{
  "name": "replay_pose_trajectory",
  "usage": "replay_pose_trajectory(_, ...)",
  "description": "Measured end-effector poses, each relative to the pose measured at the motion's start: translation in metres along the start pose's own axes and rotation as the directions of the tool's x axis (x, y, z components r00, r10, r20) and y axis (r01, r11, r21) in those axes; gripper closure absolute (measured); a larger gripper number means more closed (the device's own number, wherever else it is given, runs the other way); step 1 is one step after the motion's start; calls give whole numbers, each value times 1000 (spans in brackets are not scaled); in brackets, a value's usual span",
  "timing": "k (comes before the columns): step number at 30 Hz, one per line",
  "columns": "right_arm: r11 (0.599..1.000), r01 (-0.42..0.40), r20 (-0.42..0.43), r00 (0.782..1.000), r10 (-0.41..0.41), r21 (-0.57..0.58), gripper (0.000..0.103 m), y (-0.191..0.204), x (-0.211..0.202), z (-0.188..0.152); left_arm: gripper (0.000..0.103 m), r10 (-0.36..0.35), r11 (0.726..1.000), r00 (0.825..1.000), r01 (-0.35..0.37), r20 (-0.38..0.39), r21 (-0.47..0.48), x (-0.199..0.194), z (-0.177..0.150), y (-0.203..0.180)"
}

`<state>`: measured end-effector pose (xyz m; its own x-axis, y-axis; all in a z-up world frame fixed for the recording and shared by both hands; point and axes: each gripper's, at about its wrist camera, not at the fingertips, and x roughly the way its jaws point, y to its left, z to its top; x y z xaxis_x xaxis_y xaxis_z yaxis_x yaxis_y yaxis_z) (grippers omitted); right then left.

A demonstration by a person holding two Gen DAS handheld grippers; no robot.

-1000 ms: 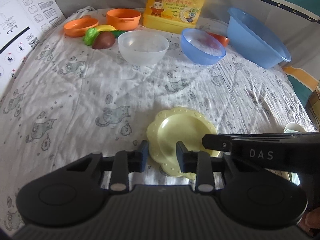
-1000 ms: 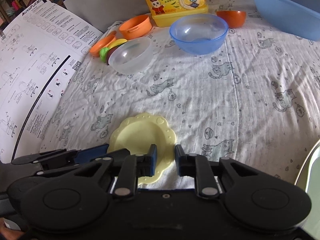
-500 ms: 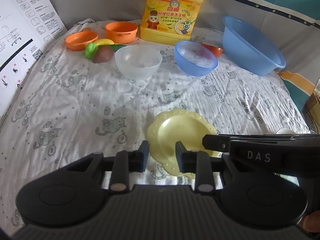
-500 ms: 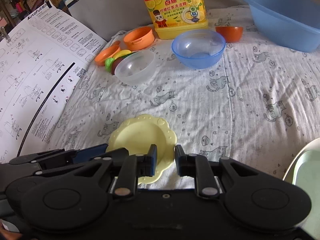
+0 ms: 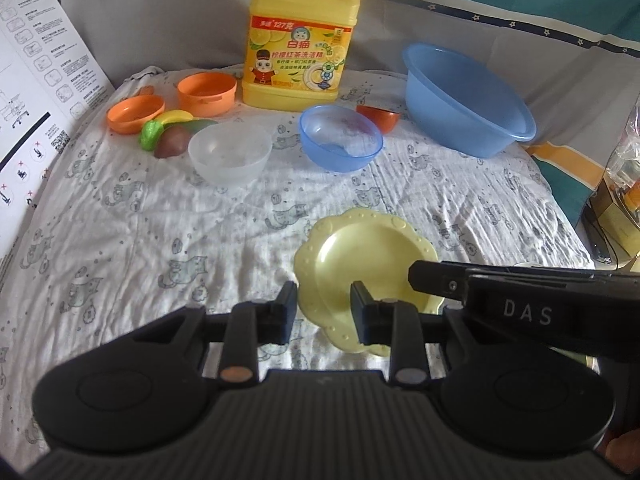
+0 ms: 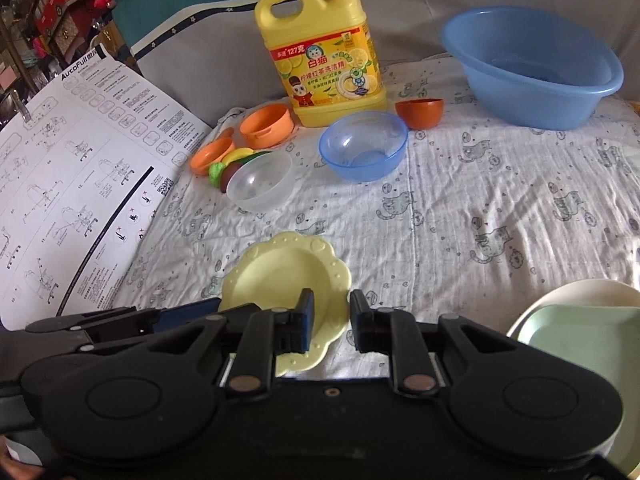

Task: Organize plates and bowls
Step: 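Lift the yellow plate with the right gripper and carry it over the green tray, then lower the yellow plate into the green tray and open the right gripper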

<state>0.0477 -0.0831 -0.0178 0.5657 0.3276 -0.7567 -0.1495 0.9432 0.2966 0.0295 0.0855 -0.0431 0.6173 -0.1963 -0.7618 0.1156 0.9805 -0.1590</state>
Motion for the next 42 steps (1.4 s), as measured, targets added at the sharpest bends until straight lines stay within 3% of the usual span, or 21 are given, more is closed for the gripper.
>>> replay_pose_trajectory(14,990,63,86,994,-74,123,84,-73,-61,-21,74,-85,991,996,89,-40,102,3,3,-89)
replay_pose_trajectory(27,965,137,91,983,-161,226,84,-157,-100,-59,74,-138,965,981,164,-137,205,32,-17,-177)
replay_pose_trajectory(42,944,141,22,988,-155,300,84,-195,-95,-89,74,-106,956,965,165,-239,242,62,-34,-207)
